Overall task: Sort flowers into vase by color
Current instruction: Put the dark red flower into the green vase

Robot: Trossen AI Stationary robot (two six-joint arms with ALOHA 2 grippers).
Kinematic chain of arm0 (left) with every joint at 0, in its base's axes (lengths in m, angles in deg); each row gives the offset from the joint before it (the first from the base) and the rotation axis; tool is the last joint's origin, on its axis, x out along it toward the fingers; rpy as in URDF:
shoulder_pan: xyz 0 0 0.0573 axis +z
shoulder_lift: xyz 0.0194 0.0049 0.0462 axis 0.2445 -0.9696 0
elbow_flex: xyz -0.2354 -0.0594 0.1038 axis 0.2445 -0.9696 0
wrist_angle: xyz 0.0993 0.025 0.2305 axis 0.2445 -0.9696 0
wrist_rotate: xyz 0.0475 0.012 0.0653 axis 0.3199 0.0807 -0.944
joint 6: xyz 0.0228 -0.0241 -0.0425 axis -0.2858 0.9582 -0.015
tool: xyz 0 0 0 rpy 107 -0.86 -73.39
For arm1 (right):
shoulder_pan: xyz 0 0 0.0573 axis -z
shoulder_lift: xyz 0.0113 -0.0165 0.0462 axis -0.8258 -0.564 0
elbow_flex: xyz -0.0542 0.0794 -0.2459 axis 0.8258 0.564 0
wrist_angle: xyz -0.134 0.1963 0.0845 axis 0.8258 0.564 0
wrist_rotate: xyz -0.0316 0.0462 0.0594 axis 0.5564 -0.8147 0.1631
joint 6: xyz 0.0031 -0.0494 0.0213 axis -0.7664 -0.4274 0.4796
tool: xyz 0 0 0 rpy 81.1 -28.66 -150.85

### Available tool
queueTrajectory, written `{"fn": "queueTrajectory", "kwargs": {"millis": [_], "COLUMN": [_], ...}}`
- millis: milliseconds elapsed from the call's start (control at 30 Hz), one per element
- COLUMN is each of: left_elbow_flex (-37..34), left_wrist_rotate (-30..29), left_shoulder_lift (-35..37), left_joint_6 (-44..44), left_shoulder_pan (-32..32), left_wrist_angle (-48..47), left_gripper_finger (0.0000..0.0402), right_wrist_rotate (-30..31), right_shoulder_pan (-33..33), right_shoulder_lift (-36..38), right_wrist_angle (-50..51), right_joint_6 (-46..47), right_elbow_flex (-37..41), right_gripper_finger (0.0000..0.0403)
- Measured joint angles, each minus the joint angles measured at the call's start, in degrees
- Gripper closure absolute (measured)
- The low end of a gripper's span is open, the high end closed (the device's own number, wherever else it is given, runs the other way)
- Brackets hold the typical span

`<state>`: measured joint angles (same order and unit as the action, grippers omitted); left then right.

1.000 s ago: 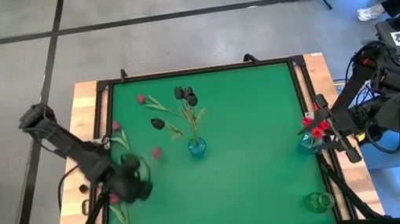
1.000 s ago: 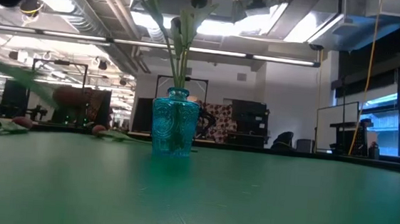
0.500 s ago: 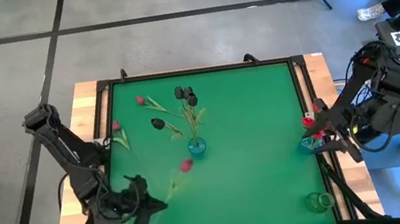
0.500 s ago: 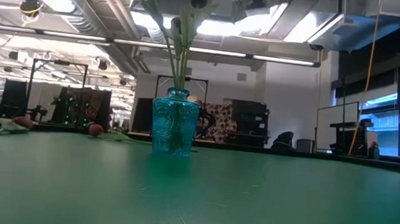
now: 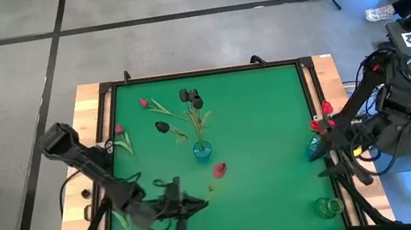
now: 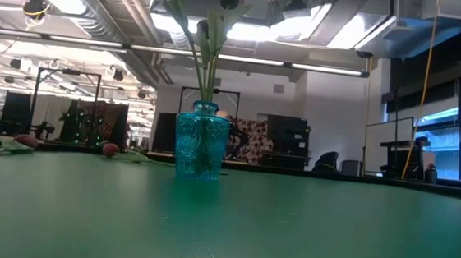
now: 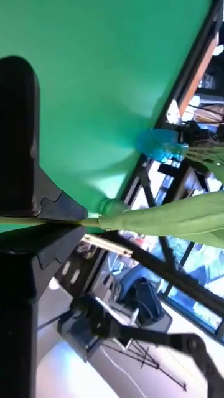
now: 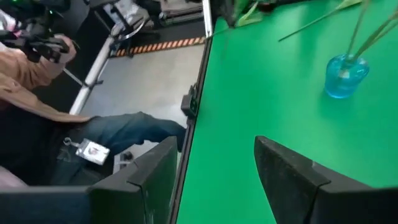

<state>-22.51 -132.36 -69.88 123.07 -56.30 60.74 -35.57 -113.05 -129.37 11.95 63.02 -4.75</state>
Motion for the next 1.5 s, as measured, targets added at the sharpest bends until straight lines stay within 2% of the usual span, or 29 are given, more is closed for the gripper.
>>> {"fn": "queueTrajectory", "kwargs": {"millis": [167, 267, 533, 733, 967, 1100, 1233, 1333, 1500], "left_elbow_flex": [7.86, 10.39, 10.71, 17.45, 24.97, 28.11, 31.43, 34.66, 40.05], "left_wrist_rotate": [5.75, 5.93, 5.93, 8.19, 8.22, 8.56, 8.71, 6.23, 4.03], "left_shoulder_lift": [-5.56, -6.86, -8.98, -15.45, -20.11, -22.29, -24.7, -27.03, -29.97], "left_joint_6": [-7.76, -10.35, -13.04, -18.18, -26.4, -27.98, -29.02, -30.48, -32.05], "left_shoulder_pan": [5.14, 6.64, 10.68, 15.22, 18.02, 18.73, 18.62, 18.86, 19.73], "left_wrist_angle": [0.2, -0.74, 1.19, 1.21, 1.62, 1.45, 1.6, 1.46, 1.49], "left_gripper_finger": [0.0395, 0.0395, 0.0395, 0.0395, 0.0395, 0.0395, 0.0395, 0.0395, 0.0395], "right_wrist_rotate": [-1.53, -1.36, 6.57, 8.55, 5.75, 9.12, 13.21, 14.68, 10.64], "right_shoulder_pan": [0.0, 0.04, 0.04, 0.42, 3.57, 3.41, 3.47, 4.52, 7.06], "right_shoulder_lift": [-0.62, -0.44, -0.4, -1.09, -2.46, -2.69, -3.21, -3.85, -4.54], "right_wrist_angle": [0.2, 1.39, 3.85, 3.97, 6.42, 6.99, 5.37, 1.99, -3.27], "right_joint_6": [-2.01, -3.26, -9.13, -9.79, -9.91, -9.12, -9.06, -8.98, -8.98], "right_elbow_flex": [-0.02, -1.37, -4.76, -3.61, -3.47, -3.48, -3.48, -3.48, -3.48], "right_gripper_finger": [0.0187, 0.0187, 0.0187, 0.0187, 0.017, 0.0148, 0.0144, 0.0144, 0.0144]}}
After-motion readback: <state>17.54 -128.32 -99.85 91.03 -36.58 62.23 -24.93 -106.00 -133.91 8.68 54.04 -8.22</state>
